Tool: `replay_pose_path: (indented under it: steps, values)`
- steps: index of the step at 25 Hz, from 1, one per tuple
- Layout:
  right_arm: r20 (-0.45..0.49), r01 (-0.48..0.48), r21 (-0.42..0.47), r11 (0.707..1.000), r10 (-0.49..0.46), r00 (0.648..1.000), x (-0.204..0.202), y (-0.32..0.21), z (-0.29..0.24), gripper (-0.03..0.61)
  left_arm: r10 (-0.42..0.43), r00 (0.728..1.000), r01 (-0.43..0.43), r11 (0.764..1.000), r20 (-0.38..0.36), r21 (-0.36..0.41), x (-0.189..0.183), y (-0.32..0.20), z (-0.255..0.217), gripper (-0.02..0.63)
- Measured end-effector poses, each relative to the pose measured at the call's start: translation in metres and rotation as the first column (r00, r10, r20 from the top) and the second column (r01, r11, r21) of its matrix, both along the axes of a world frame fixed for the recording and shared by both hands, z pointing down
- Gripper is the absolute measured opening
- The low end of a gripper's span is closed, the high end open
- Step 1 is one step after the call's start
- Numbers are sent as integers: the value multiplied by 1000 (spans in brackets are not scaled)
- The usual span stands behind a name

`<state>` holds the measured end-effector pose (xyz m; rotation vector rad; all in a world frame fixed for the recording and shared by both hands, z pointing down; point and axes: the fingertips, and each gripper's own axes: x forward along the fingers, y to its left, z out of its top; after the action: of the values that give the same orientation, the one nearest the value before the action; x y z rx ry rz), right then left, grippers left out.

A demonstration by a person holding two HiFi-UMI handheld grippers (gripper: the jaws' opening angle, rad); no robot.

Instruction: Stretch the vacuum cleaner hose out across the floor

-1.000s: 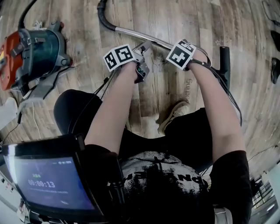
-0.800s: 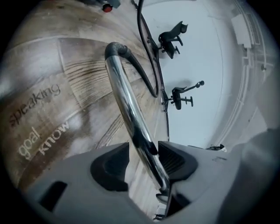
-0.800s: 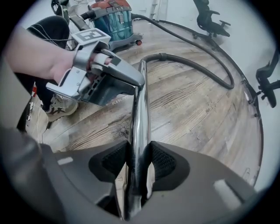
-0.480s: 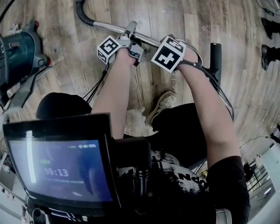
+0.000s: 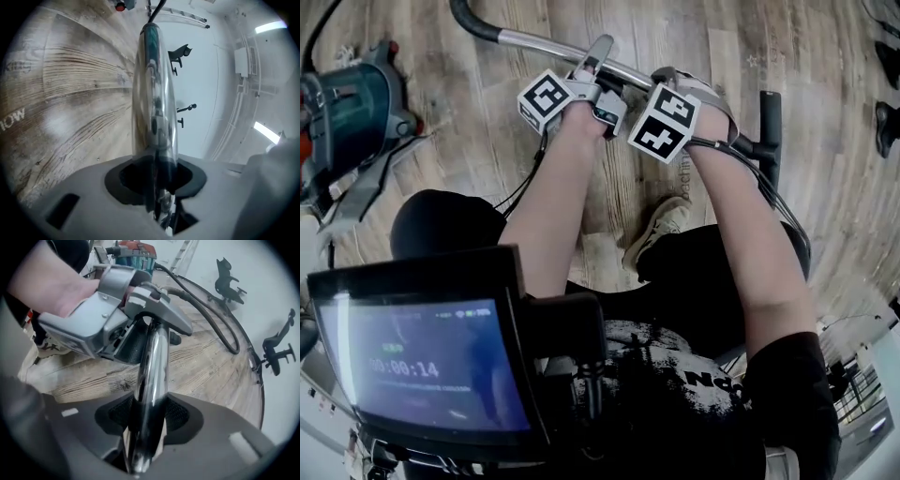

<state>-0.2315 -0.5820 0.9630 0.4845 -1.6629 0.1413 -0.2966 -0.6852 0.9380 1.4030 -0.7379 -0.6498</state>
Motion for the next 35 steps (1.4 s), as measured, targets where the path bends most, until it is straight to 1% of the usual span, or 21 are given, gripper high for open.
replay_pose_path:
  steps: [2,4,6,7,8,10,11,12,13,14,16,18,21,23,25,27,30,35]
  values:
    - [-5,5,16,1000,-5,1000,0,-3,2,162,13,1000,-13,1000,-5,-5,8,4,-7,117]
    - [28,-17,9,1000,17,999,-2,-5,0,145,24,1000,-24,1000,-6,-11,9,4,-10,118]
    - [67,-37,6,999,36,997,-4,-8,-6,136,29,1000,-29,1000,-6,-2,6,1,-12,118]
    - [78,-41,5,999,41,996,-5,-8,-8,133,11,1000,-11,1000,-7,5,1,-2,-12,118]
    - [84,-43,1,999,43,996,-4,-7,-10,133,-28,1000,28,1000,0,10,-8,-8,-12,113]
    - [90,-43,-8,999,43,995,-3,-4,-12,133,-115,992,113,993,52,33,-35,-27,-11,110]
    - [93,-41,-11,999,42,995,-2,-3,-12,133,-140,987,136,989,81,50,-48,-36,-10,118]
    - [95,-39,-12,999,40,995,-2,-2,-12,133,-155,984,150,987,88,62,-58,-43,-11,127]
    - [97,-38,-13,999,39,994,-3,-1,-11,133,-165,984,160,985,66,67,-64,-49,-13,119]
    - [101,-38,-11,999,39,994,-3,-1,-11,135,-171,985,169,983,22,64,-67,-52,-17,78]
    - [109,-42,-2,999,42,993,-3,-1,-13,135,-176,982,180,981,-63,65,-62,-52,-32,57]
    - [109,-45,13,999,43,993,1,1,-16,138,-173,981,180,980,-86,84,-55,-49,-48,53]
    - [89,-45,66,997,40,995,7,-5,-21,140,-161,984,171,975,-78,141,-49,-47,-69,52]
    - [75,-44,106,993,36,997,6,-12,-21,124,-150,986,161,971,-76,175,-49,-47,-79,51]
    - [50,-24,127,992,18,999,5,-16,-18,106,-124,990,135,973,-69,188,-44,-47,-82,48]
    - [42,-12,117,993,7,999,4,-15,-11,87,-107,993,115,976,-51,185,-39,-45,-81,46]
    - [59,-14,101,995,8,998,-1,-17,-7,78,-117,993,120,975,-25,186,-43,-45,-81,46]
    - [64,-12,111,994,5,998,-2,-22,-18,77,-116,993,117,972,-19,204,-44,-49,-93,46]
